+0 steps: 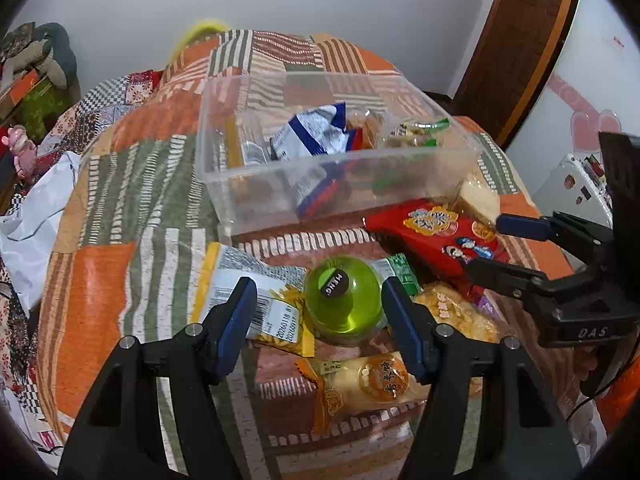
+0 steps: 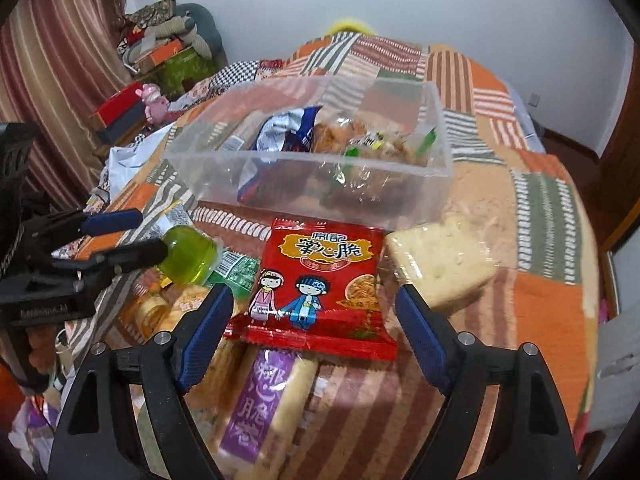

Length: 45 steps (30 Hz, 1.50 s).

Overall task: Organize snacks
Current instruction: 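Grasp green jelly cup with left tool while right tool grasps red noodle-snack packet, then drop jelly cup into box with left tool while right tool drops red packet in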

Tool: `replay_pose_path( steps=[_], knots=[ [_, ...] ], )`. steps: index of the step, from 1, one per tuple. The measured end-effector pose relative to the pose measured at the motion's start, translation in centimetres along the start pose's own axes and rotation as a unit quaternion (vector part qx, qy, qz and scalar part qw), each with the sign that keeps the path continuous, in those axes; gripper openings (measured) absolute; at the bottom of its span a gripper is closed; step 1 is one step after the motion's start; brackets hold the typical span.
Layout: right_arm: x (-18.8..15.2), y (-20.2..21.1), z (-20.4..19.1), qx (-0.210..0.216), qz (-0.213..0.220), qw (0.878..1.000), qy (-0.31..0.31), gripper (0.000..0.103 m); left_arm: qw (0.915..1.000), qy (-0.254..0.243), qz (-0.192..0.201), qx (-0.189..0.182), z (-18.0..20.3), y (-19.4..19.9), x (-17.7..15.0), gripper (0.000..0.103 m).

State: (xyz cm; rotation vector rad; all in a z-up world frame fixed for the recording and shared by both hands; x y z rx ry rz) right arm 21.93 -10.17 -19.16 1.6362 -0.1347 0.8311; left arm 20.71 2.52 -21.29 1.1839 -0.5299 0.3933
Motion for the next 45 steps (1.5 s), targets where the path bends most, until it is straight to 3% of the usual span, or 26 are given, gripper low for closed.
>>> replay_pose_path(
  steps=[4, 9, 14, 23, 33, 45],
  knots=[
    [-0.4, -1.4, -0.2, 0.004, -0.016, 1.000, -0.008, 0.081, 0.9999, -0.002, -0.006, -0.009, 0.3, -1.0, -0.4, 0.063],
    [-0.4, -2.3, -0.2, 0.010, -0.022, 0.999, -0.024, 0.081, 0.9994, -0.002, -0.009, -0.033, 0.9, -2.0, -0.6, 0.047],
    [-0.5, -2.9, -0.1, 0.019, -0.030, 0.999, -0.037, 0.080, 0.9995, -0.011, 0.004, -0.030, 1.2, -2.1, -0.6, 0.047],
    [-0.5, -1.5, -0.2, 0.028, -0.019, 0.999, -0.032, 0.065, 0.9994, -0.004, 0.020, -0.028, 0.9, -0.5, 0.0, 0.045],
    [0.1, 1.1, 0.6, 0.043, 0.002, 0.998, -0.045, 0.065, 0.9980, -0.010, 0.058, -0.023, 1.5, 3.0, 2.1, 0.045],
    [2.7, 5.5, 1.5, 0.029, 0.065, 0.997, -0.043, 0.065, 0.9927, -0.013, 0.119, -0.009, 1.3, 7.1, 6.5, 0.045]
  ],
)
Point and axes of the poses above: each gripper's, at about its wrist camera, not at the fingertips, and y roughly against the way its jaws point, z to its right, x to its top, the point moved 8 cm from there along -y, roughly the way its jaws point, and after that the axes turned 9 degrees about -x, right-handed, at the moved point
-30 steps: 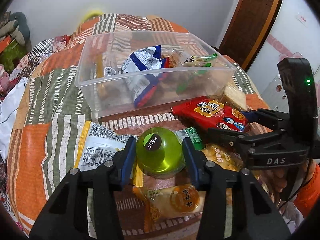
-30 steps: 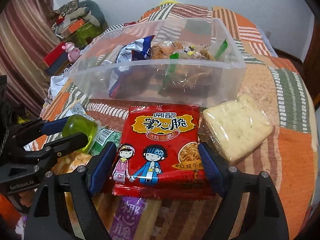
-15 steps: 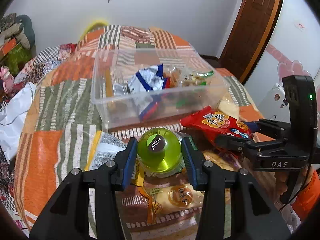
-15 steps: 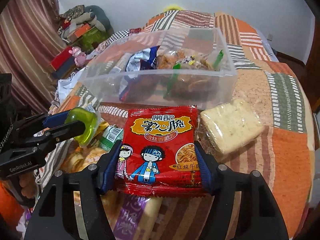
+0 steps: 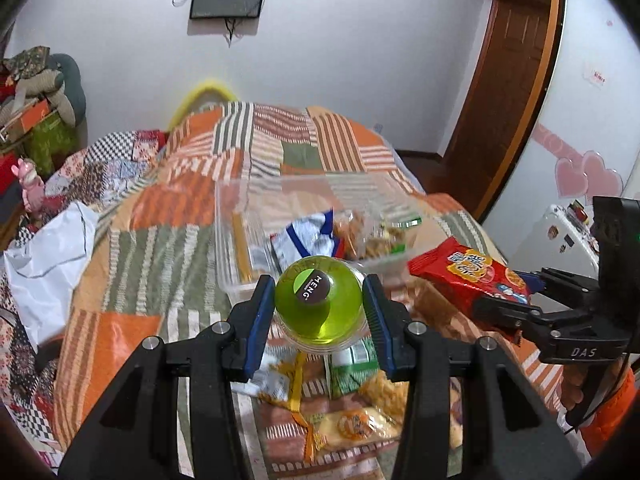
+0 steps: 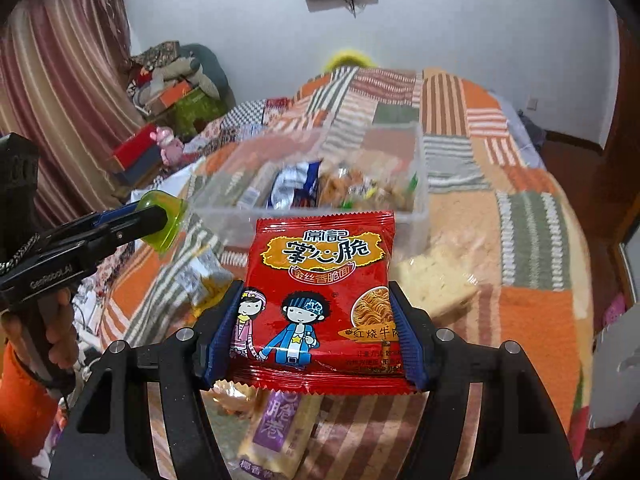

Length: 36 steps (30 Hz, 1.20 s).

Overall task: Organize snacks
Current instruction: 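Drop jelly cup into box with left tool while right tool drops red packet in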

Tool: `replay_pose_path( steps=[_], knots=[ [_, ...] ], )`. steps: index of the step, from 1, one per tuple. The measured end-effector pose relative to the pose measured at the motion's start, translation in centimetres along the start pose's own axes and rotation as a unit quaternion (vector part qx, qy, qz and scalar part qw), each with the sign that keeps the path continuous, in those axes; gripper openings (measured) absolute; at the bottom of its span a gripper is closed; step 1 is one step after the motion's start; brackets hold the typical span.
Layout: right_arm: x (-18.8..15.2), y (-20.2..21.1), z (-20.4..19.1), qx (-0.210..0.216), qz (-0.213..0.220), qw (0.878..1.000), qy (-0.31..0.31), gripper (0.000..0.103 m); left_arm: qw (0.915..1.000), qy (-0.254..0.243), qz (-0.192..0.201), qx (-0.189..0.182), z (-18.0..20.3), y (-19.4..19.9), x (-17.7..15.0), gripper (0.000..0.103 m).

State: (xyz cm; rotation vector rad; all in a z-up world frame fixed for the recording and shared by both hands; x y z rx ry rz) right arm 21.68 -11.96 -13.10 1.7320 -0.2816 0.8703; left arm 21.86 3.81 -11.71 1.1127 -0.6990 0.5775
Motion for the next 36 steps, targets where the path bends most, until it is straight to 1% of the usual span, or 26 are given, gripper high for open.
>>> replay_pose_path(
  steps=[8, 16, 20, 26, 29, 36],
  knots=[
    [3.8, -0.2, 0.7, -0.008, 0.038, 0.999, -0.014, 0.065, 0.9997, 0.004, 0.022, 0.013, -0.9, -0.5, 2.8, 0.045],
    [6.3, -2.0, 1.1, -0.012, 0.048, 0.998, -0.028, 0.065, 0.9992, 0.009, 0.025, 0.029, -2.8, -2.9, 5.2, 0.045],
    [7.3, -3.9, 1.5, -0.020, 0.039, 0.999, -0.032, 0.065, 0.9991, 0.012, 0.014, 0.037, -3.8, -4.6, 5.5, 0.045],
    [7.9, -7.0, 2.3, -0.023, 0.011, 0.999, -0.044, 0.065, 0.9987, 0.026, -0.010, 0.042, -5.4, -7.9, 5.4, 0.045],
    [7.9, -8.4, 2.6, -0.027, -0.004, 0.999, -0.045, 0.065, 0.9982, 0.029, -0.023, 0.048, -6.1, -9.7, 5.3, 0.045],
    [7.6, -10.3, 2.9, -0.043, -0.022, 0.998, -0.034, 0.065, 0.9969, 0.038, -0.046, 0.050, -7.0, -12.8, 5.0, 0.045]
  ],
)
Point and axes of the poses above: each gripper's, at about its wrist camera, not at the fingertips, and y roughly against the way its jaws point, z to its right, x to its top, the point moved 8 cm from there along -y, roughly the way its jaws point, and after that the axes turned 9 degrees about -x, right-handed, at the moved point
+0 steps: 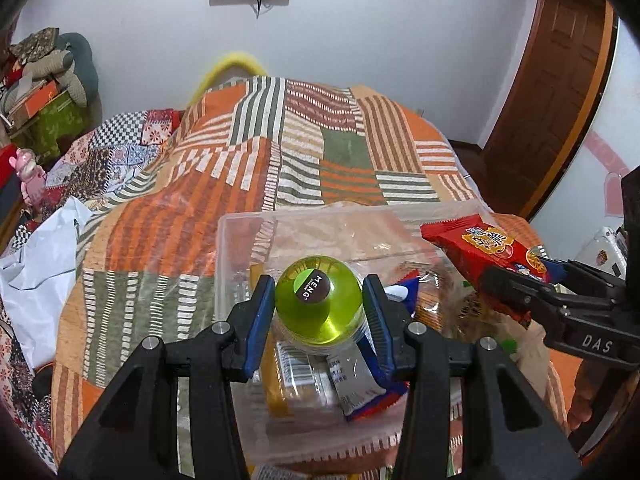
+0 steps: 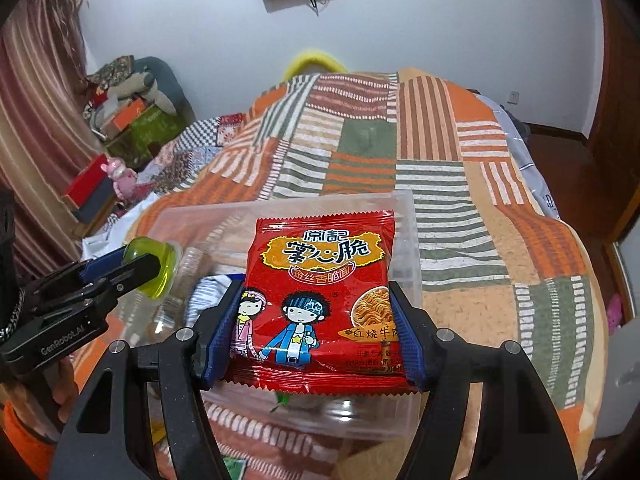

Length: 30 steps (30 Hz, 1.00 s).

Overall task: Organize snacks
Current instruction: 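Drop jelly cup into box with left tool while right tool drops red packet in, then grasp white chip bag with left tool while right tool grasps wrapped bread slice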

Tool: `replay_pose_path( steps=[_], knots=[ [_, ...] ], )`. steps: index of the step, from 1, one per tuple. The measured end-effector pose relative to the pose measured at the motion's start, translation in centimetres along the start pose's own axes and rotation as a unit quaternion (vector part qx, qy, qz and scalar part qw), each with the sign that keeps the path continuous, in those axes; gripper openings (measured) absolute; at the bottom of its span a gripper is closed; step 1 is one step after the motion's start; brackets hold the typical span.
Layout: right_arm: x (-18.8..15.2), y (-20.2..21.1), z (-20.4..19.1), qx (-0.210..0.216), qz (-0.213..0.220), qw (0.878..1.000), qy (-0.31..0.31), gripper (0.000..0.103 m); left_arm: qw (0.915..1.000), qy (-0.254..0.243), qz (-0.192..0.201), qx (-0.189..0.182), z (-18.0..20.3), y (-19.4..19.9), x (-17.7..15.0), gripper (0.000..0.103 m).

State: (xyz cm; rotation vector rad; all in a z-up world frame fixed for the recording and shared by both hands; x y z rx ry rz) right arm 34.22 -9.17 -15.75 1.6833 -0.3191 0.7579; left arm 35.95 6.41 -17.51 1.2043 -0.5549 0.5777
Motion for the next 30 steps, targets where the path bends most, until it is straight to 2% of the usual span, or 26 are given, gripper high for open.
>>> replay_pose_path(
  steps=[4, 8, 16, 21, 30],
  knots=[
    [0.1, -0.5, -0.1, -0.002, -0.005, 1.000, 0.006, 0.065, 0.9999, 0.007, -0.011, -0.004, 0.0, -1.1, 0.0, 0.045],
    [0.3, -0.4, -0.3, -0.007, -0.003, 1.000, 0.014, 0.068, 1.0000, 0.007, 0.000, 0.004, 0.0, -0.9, 0.4, 0.045],
    [0.5, 1.3, -0.1, -0.005, 0.007, 1.000, 0.014, 0.069, 0.9999, -0.004, 0.007, -0.005, 1.2, 1.6, 0.7, 0.045],
    [0.6, 3.9, 0.2, -0.001, 0.029, 1.000, 0.012, 0.076, 0.9998, -0.018, 0.008, -0.007, 1.8, 4.0, -0.2, 0.047],
    [-1.2, 7.6, 1.3, -0.005, 0.049, 0.999, 0.020, 0.080, 0.9989, -0.045, 0.007, 0.009, 1.9, 8.2, -3.1, 0.071]
  ],
)
Point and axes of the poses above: each gripper's, at about its wrist camera, not at the fingertips, and y roughly against the way its jaws point, z to its right, x to its top, the point moved 8 cm from there along -y, roughly the way its jaws point, and after that the axes turned 9 degrees about -x, right-handed, at the moved point
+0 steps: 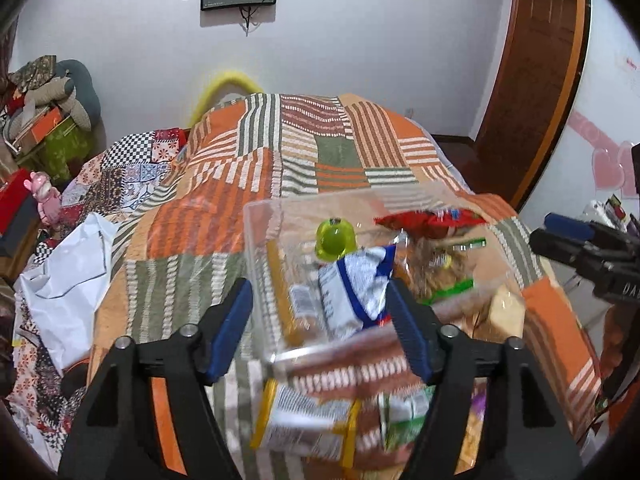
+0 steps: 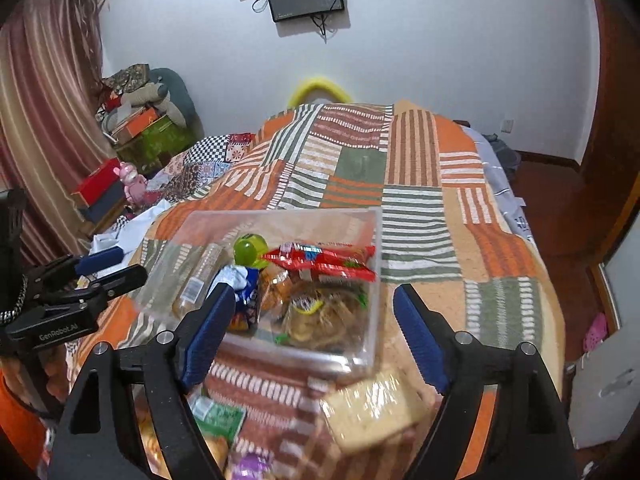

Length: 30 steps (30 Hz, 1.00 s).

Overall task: Organize snacks
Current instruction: 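Grasp white chip bag with left tool while right tool grasps wrapped bread slice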

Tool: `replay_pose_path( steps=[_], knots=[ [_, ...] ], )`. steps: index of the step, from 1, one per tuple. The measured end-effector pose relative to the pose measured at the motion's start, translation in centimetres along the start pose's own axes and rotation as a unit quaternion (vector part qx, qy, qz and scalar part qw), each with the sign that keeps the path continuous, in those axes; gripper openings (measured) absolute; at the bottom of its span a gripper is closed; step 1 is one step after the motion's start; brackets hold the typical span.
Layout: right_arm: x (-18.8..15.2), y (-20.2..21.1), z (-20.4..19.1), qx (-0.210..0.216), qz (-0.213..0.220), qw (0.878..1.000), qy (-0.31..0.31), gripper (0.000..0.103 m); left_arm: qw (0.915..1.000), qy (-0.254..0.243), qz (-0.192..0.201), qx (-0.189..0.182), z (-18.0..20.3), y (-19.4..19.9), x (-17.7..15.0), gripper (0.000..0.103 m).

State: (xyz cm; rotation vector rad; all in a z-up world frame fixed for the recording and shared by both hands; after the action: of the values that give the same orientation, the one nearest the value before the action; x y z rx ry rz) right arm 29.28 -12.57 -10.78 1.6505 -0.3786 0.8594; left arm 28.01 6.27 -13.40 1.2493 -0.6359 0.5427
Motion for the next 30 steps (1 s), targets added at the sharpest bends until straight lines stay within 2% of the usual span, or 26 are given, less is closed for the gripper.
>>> replay_pose_path(
  steps=[5, 10, 17, 21, 24, 30],
  knots=[
    [-1.9, 0.9, 0.8, -0.002, -0.006, 1.000, 0.002, 0.082, 0.9998, 0.003, -0.017, 0.006, -0.6, 0.9, -2.5, 0.083],
    [-4.1, 1.1, 1.7, -0.010, -0.019, 1.000, 0.001, 0.085, 0.9990, 0.000, -0.044, 0.013, -1.0, 0.4, -5.4, 0.085],
    [-7.8, -0.5, 2.4, -0.007, -0.062, 0.998, 0.008, 0.085, 0.9964, 0.026, -0.080, 0.006, -2.0, -1.3, -9.3, 0.085],
    [-9.8, -1.4, 2.9, -0.004, -0.084, 0.996, 0.008, 0.092, 0.9944, 0.038, -0.098, 0.004, -2.5, -2.5, -11.0, 0.085],
    [-10.2, -2.4, 3.6, -0.016, -0.096, 0.995, 0.008, 0.096, 0.9933, 0.040, -0.108, 0.005, -2.7, -3.3, -11.7, 0.085],
    [-10.4, -4.2, 4.6, -0.021, -0.117, 0.993, 0.002, 0.097, 0.9918, 0.046, -0.120, 0.000, -3.0, -5.0, -12.5, 0.085]
  ],
)
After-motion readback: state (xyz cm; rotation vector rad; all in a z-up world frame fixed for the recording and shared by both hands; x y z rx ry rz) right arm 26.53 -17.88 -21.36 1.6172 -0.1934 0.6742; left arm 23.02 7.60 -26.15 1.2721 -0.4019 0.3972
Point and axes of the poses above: each gripper's, at about its wrist camera, not at the fingertips, and y roughly against the way its jaws point, z to its right, x to its top, the point moved 8 cm from there along -y, roughly the way its jaws point, and after that the axes turned 9 degrees about -x, right-handed, at the moved point
